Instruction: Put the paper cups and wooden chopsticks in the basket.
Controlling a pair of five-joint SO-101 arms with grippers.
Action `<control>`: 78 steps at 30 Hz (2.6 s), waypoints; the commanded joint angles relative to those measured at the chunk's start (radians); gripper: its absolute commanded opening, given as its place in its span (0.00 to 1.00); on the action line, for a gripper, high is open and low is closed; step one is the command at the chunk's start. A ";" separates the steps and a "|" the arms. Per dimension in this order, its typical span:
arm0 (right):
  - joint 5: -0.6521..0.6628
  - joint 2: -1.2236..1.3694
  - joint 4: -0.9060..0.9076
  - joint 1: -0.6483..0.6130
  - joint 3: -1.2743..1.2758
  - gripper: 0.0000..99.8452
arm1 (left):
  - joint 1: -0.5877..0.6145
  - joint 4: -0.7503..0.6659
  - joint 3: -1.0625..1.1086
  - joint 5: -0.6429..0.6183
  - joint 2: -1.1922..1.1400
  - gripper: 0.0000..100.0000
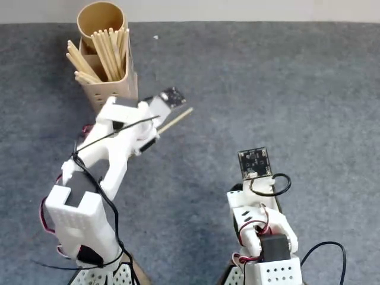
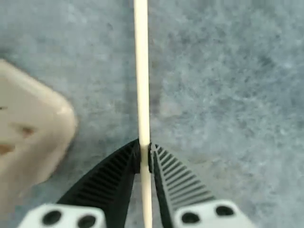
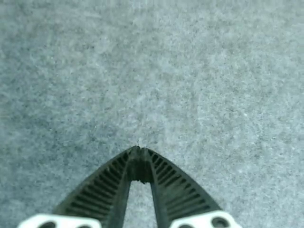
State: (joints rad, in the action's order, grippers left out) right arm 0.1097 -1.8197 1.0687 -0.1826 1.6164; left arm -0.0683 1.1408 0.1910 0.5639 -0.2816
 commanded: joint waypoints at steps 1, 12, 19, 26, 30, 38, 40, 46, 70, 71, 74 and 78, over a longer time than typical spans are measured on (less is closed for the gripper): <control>0.011 -0.007 -0.015 -0.001 -0.005 0.01 | -0.081 0.180 -0.202 -0.023 0.079 0.00; 0.011 -0.007 -0.016 -0.001 -0.005 0.01 | -0.228 0.430 -0.707 -0.267 0.506 0.00; 0.011 -0.007 -0.016 -0.001 -0.005 0.01 | 0.076 0.104 -0.750 -0.279 0.507 0.00; 0.011 -0.007 -0.016 -0.001 -0.005 0.01 | 0.202 -0.114 -0.611 -0.411 0.395 0.00; 0.011 -0.007 -0.016 -0.001 -0.005 0.01 | 0.211 -0.184 -0.542 -0.540 0.364 0.00; 0.011 -0.007 -0.016 -0.001 -0.005 0.01 | 0.211 -0.336 -0.323 -0.641 0.364 0.01; 0.011 -0.007 -0.016 -0.001 -0.005 0.01 | 0.211 -0.364 -0.272 -0.641 0.366 0.01; 0.032 -0.007 -0.016 -0.001 -0.005 0.01 | 0.211 -0.347 -0.257 -0.643 0.377 0.15; -0.025 -0.010 -0.027 0.104 -0.007 0.01 | 0.194 -0.451 0.825 -0.634 1.457 0.14; -0.025 -0.010 -0.044 0.104 -0.005 0.01 | 0.188 -0.502 0.909 -0.634 1.503 0.14; -0.025 -0.008 -0.105 0.104 0.030 0.01 | 0.160 -0.635 1.115 -0.634 1.616 0.14; -0.025 -0.008 -0.242 0.111 0.111 0.01 | 0.143 -0.689 1.294 -0.635 1.748 0.14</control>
State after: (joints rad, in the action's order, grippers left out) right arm 0.0913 -1.8197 0.9475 -0.0875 1.6517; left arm 0.1005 0.5194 1.3326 -0.0698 1.3433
